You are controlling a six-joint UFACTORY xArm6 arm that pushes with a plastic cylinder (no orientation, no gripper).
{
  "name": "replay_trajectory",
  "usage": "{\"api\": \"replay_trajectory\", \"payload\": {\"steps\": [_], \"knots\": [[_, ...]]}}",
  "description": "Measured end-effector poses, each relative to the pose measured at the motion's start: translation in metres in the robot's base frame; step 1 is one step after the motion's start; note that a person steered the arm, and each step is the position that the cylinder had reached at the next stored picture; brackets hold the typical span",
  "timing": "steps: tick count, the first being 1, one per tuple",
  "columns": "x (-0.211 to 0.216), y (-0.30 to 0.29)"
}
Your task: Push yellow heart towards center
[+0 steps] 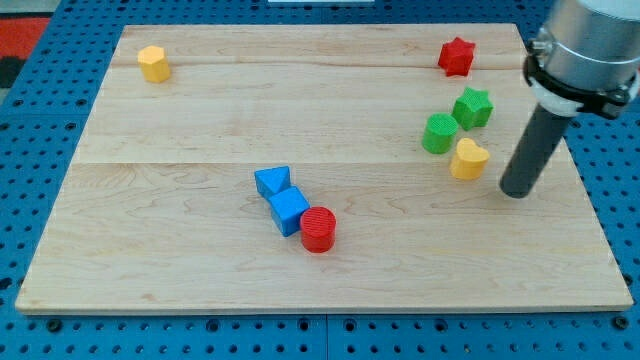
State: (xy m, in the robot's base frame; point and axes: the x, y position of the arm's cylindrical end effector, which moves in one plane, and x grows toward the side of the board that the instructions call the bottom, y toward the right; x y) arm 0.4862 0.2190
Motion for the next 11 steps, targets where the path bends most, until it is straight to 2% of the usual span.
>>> {"api": "replay_trajectory", "payload": {"steps": [1, 2, 3, 6, 9, 10, 11], "knots": [[-0.018, 0.017], [-0.028, 0.001], [-0.028, -0.043], [-0.066, -0.154], [-0.099, -0.162], [-0.127, -0.161], [-0.136, -0.162]]}}
